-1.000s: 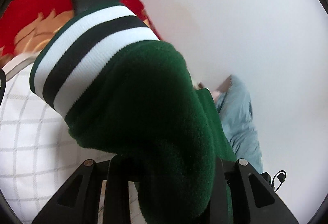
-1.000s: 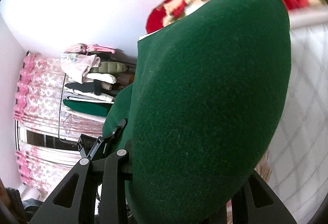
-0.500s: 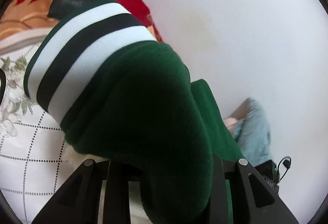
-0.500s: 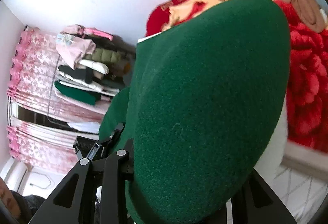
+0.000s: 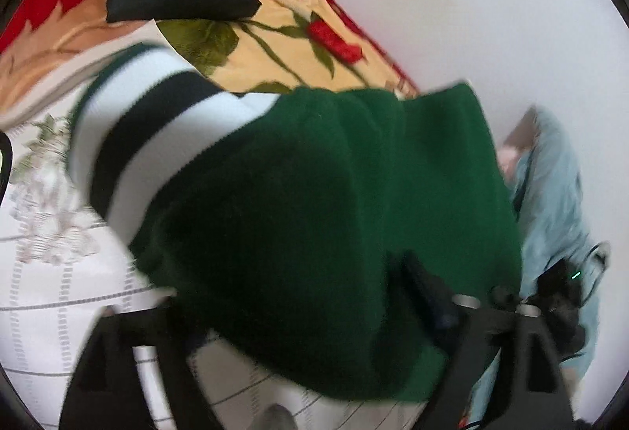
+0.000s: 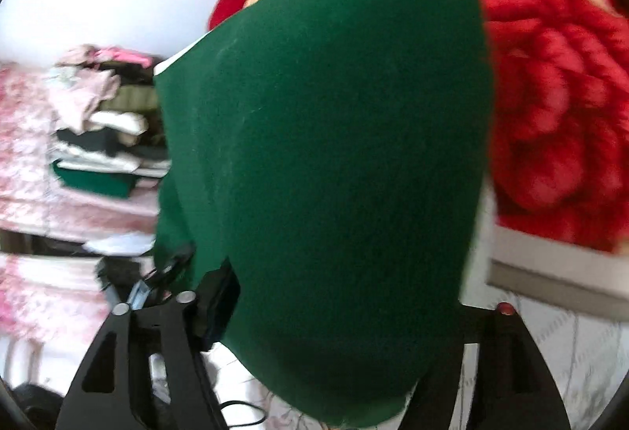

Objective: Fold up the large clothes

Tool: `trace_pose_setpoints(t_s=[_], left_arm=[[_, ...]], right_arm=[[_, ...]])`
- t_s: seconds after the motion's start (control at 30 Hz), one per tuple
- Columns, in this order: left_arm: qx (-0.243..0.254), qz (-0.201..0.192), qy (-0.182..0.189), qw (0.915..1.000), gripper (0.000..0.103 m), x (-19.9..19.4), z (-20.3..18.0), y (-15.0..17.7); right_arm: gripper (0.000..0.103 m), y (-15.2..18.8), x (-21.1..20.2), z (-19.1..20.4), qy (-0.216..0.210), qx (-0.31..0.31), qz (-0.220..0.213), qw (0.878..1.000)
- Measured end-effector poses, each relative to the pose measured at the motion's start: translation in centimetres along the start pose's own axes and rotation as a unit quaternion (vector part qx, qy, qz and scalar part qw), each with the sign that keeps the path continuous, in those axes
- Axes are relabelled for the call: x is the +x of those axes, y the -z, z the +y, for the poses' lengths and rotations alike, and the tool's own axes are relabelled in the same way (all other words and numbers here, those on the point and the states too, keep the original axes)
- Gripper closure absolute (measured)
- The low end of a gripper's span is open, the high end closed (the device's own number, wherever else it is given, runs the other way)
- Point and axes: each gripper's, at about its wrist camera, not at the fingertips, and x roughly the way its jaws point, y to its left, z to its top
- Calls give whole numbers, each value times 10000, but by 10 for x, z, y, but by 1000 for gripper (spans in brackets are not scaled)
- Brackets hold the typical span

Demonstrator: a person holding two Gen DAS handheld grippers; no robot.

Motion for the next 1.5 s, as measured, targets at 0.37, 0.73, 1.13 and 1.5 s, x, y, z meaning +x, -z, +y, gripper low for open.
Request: trace_pose_setpoints(t_s=[0.37,0.73,1.13,1.5], left_arm=[[2113,-121,-1766,9613,3,-93,-55,32],[3215,-419,-1874,9272,3,-259,-117,43],[3304,-870,-1491,9279,3,-457,-154,71],[3339,-1163,-1301,9263,3,-551,-163,102]], right_arm=[[10,127,-35,92,3199,-226,-1069,9411],[9,269,-141,267,3883,-151,-2196,8949],[9,428,-281,444,3988,-560,-3020,8641],[2,540,-367,524,3851,-722,-3647,8447]])
